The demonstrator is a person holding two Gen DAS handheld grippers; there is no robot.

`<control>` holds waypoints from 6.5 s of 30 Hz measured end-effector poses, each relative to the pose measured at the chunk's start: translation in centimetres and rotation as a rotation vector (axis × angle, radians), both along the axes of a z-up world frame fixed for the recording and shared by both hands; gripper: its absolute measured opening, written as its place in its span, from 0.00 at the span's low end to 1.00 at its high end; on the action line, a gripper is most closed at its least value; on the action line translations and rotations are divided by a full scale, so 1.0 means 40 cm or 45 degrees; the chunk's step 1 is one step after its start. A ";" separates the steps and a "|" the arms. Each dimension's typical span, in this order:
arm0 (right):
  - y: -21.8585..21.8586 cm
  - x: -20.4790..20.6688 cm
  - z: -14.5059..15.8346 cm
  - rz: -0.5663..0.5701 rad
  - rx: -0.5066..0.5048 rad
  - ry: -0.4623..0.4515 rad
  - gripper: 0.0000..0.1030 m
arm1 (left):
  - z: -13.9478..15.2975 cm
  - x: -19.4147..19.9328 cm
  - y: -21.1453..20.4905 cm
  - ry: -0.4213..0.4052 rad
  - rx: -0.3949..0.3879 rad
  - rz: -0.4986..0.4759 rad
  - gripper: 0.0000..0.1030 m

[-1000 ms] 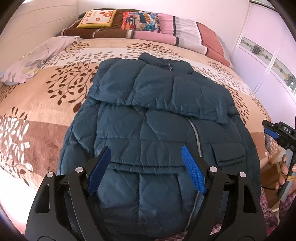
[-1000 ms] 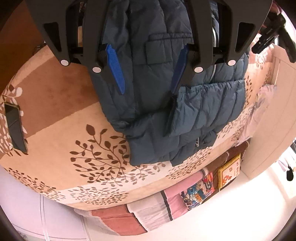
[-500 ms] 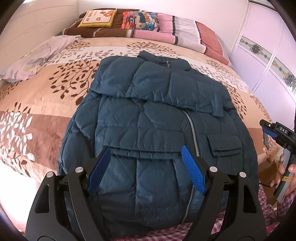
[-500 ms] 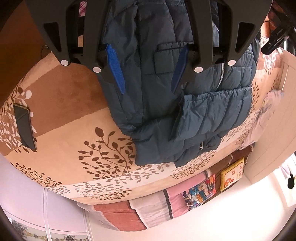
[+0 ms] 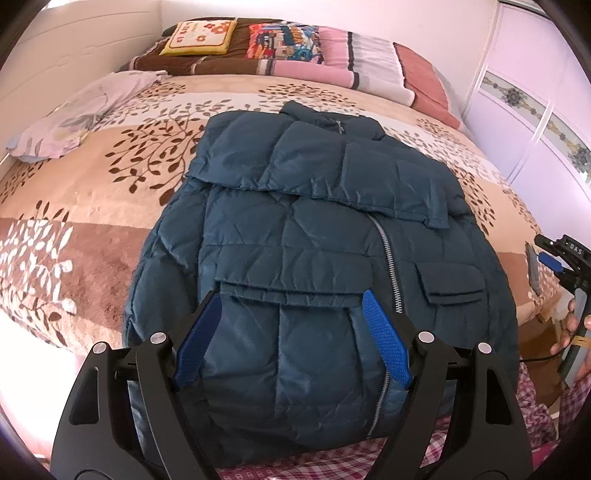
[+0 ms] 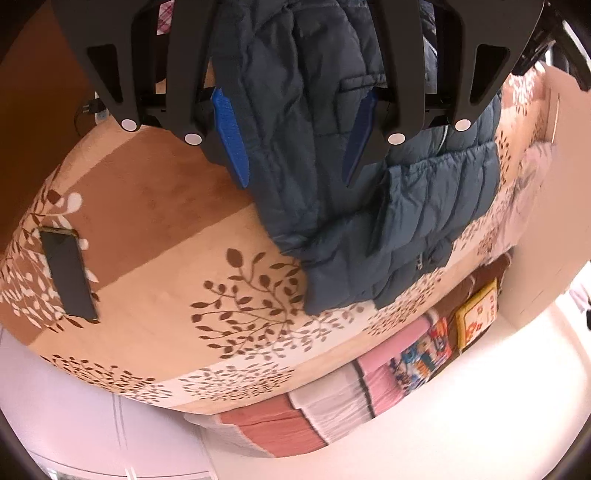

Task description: Fold large clothes

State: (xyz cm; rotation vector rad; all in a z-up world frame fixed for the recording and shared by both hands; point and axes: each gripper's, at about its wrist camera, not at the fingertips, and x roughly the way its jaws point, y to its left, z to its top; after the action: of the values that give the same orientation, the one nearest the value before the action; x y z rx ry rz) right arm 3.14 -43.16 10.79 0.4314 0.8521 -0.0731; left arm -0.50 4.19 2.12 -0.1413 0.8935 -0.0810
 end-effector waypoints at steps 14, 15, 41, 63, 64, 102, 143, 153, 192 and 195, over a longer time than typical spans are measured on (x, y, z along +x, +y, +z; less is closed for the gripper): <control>-0.014 0.000 -0.015 0.010 0.046 0.033 0.52 | -0.016 0.003 0.056 0.036 0.007 0.078 0.76; -0.011 -0.001 -0.014 0.015 0.039 0.034 0.52 | -0.019 0.001 0.063 0.042 0.008 0.084 0.76; 0.031 -0.081 -0.133 0.415 -0.170 0.400 0.54 | -0.120 -0.093 0.233 0.258 0.021 0.212 0.79; 0.059 -0.145 -0.327 0.750 -0.029 0.826 0.62 | -0.228 -0.101 0.237 0.431 -0.125 0.046 0.46; 0.069 -0.151 -0.335 0.776 -0.024 0.840 0.61 | -0.237 -0.100 0.241 0.449 -0.156 0.047 0.36; -0.068 0.414 0.237 0.515 0.600 -0.074 0.16 | 0.353 0.383 0.300 -0.188 -0.589 0.019 0.11; -0.135 0.725 -0.099 0.168 0.415 0.241 0.72 | 0.052 0.636 0.335 0.081 -0.361 0.367 0.80; -0.115 0.523 -0.312 0.170 0.561 0.477 0.76 | -0.123 0.581 0.321 0.262 -0.447 0.442 0.86; -0.061 0.276 -0.208 0.275 0.308 0.335 0.22 | -0.037 0.246 0.189 0.119 -0.293 0.245 0.15; -0.058 0.266 -0.225 0.266 0.275 0.333 0.22 | -0.053 0.226 0.183 0.119 -0.279 0.253 0.15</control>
State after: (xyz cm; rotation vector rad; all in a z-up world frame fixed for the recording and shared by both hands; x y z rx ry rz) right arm 13.78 -45.49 1.80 0.5398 1.1647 0.1602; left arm 8.55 11.51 -0.02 -0.4399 0.9582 0.0134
